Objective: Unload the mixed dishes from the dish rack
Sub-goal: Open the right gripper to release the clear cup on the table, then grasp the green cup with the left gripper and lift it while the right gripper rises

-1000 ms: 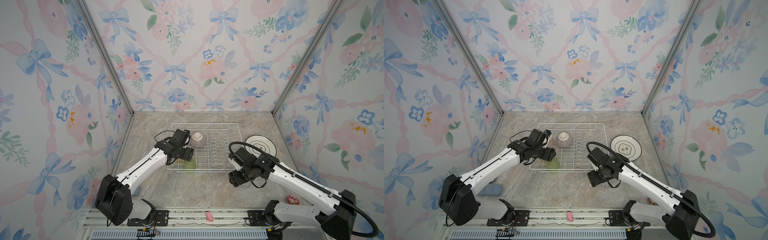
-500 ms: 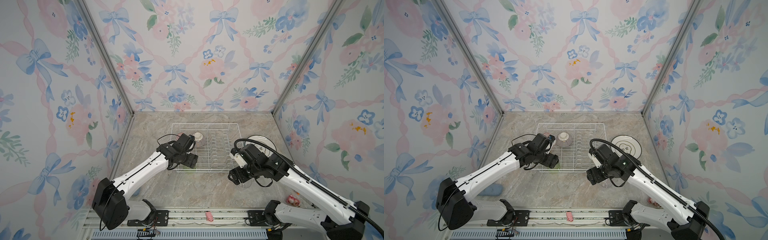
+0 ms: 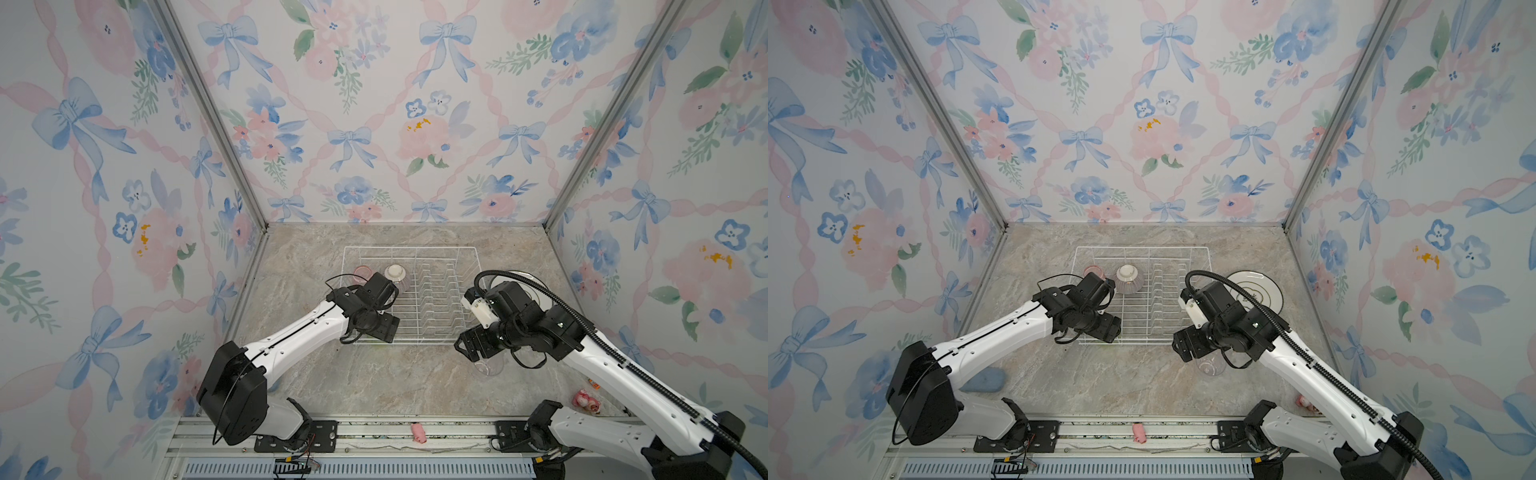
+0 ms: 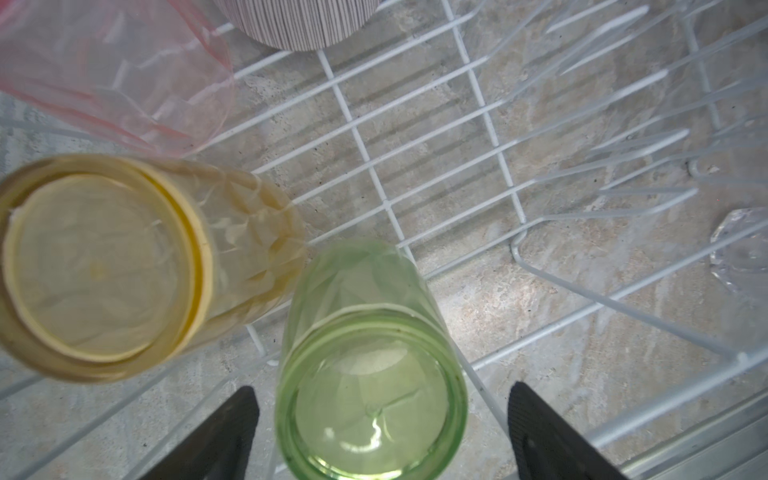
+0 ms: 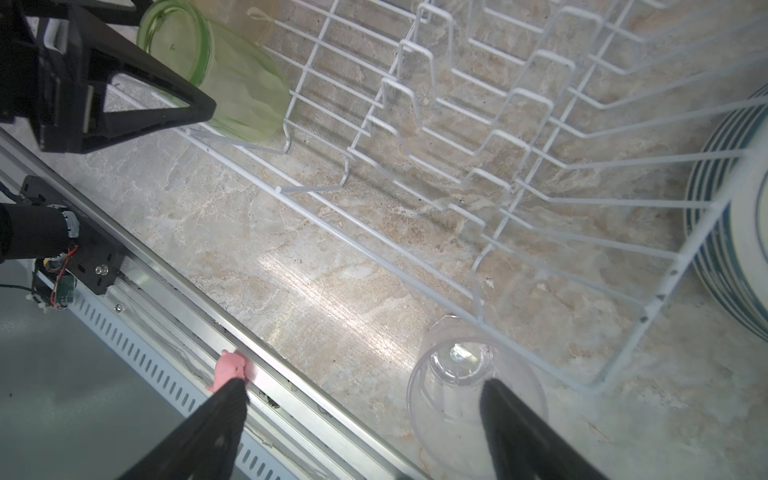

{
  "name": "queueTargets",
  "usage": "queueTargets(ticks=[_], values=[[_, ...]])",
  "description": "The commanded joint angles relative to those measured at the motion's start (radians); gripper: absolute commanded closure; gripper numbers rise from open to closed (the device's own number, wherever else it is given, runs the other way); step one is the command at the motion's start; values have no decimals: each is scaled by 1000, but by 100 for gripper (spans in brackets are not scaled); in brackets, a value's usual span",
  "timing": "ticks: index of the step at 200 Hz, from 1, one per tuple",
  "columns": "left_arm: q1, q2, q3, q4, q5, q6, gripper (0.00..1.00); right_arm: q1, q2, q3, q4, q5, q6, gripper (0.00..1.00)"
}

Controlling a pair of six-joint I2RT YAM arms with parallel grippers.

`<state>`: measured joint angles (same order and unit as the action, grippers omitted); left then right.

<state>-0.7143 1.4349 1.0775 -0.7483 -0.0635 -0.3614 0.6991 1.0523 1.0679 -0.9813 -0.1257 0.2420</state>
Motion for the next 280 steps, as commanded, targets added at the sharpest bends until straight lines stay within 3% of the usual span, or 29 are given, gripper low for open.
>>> queueTargets(ticks=[1,103,188,212,280], values=[[-5,31,-1,-17,-12,-24,10,-17,-10,12,28,-36,-29,9],[-6,130,15,-19,-51,-27,14,-78,-21,-28,67,-96,-53,9],[-3,152,40,-44,-23,2,44,-96,0,-45,110,-131,-48,9],[12,133,60,-43,-3,20,51,-101,8,-69,196,-202,-22,9],[65,78,101,-41,94,84,52,-102,86,-121,440,-391,68,9]])
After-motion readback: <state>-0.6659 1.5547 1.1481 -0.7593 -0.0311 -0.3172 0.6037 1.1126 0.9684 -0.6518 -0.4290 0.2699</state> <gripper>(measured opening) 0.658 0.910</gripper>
